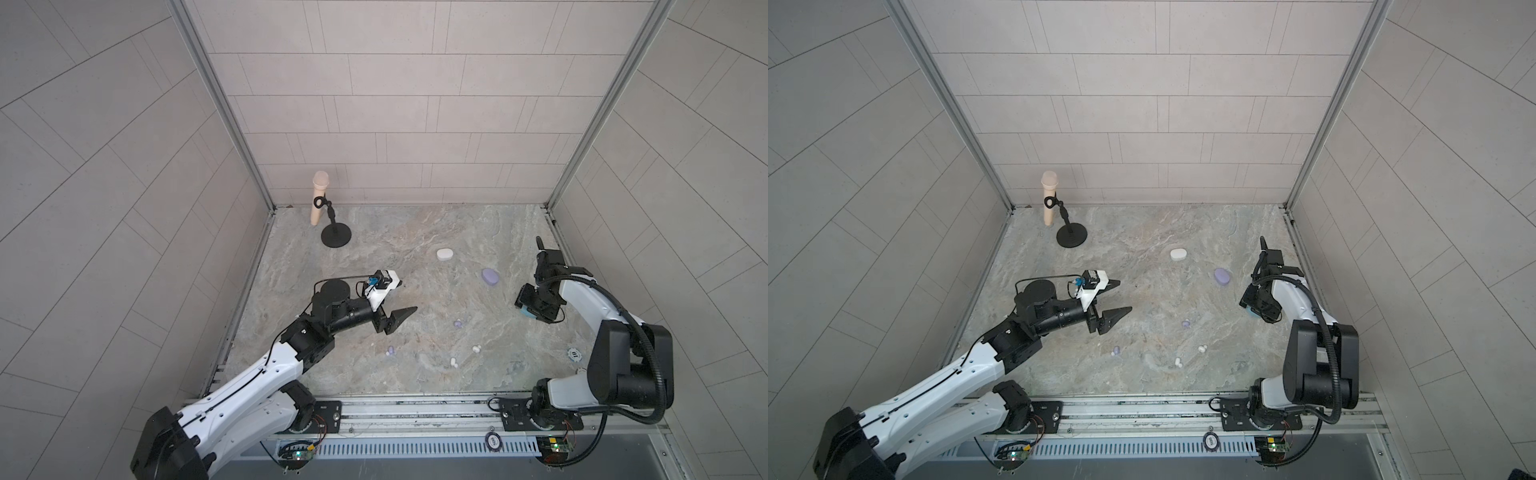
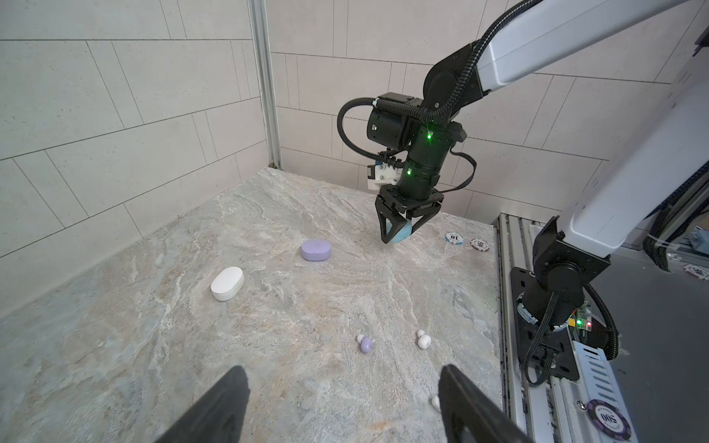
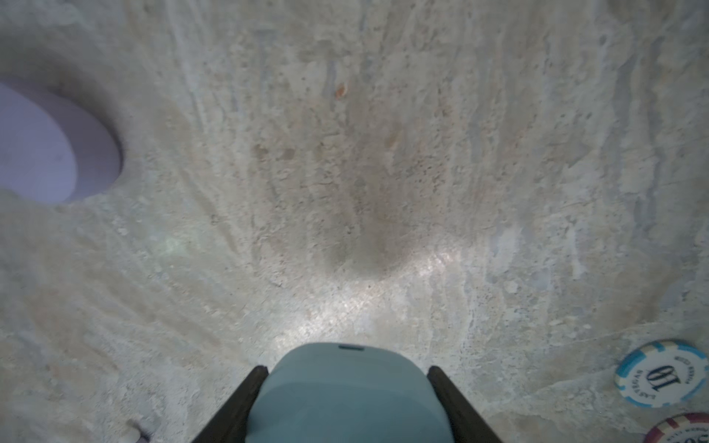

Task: Insert the wireless bluetooth earbuds into the charging case
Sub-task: 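Carry the light-blue case away and set it on the table, open right gripper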

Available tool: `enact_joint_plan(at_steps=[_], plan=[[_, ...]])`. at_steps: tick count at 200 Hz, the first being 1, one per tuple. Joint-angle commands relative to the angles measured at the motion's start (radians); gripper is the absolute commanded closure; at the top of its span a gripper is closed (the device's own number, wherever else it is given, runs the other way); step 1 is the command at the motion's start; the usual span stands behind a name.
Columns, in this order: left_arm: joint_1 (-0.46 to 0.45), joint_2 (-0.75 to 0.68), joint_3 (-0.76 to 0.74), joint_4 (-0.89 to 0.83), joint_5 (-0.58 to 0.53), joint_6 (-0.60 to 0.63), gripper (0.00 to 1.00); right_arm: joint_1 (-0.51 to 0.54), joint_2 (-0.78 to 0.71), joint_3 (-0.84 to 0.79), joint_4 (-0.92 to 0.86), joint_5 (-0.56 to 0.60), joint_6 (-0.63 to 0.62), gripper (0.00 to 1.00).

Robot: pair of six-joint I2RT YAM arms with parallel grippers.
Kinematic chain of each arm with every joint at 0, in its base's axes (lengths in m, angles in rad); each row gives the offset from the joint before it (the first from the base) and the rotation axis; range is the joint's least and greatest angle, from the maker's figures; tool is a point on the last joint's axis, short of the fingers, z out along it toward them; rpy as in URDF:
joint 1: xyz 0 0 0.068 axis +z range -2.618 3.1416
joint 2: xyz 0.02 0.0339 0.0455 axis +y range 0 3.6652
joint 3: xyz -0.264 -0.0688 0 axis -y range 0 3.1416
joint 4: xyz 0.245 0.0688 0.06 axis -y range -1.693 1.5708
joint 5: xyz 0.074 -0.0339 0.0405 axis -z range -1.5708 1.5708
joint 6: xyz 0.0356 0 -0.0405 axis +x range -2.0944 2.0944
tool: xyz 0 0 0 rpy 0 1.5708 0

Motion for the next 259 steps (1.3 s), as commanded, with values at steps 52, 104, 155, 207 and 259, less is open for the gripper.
enact_joint_plan(at_steps=[52,104,155,207,259], plan=[[-0.003,-0.031,-0.025,0.026,-0.016,-0.011,0.17,-0.082,0.120,-0.075,0.138,0.000,-0.031,0.58],[0.000,-0.040,-0.030,0.025,-0.023,-0.011,0.16,-0.084,0.056,-0.082,0.084,0.006,-0.027,0.19],[0.003,-0.036,-0.033,0.040,-0.024,-0.025,0.14,-0.081,-0.072,-0.019,-0.060,-0.004,-0.045,0.09],[0.008,-0.040,-0.043,0.051,-0.047,-0.093,0.13,-0.009,-0.070,0.096,-0.058,-0.113,-0.076,0.09],[0.008,-0.061,-0.075,0.071,-0.073,-0.130,0.12,0.106,0.201,0.308,0.064,-0.105,-0.153,0.14]])
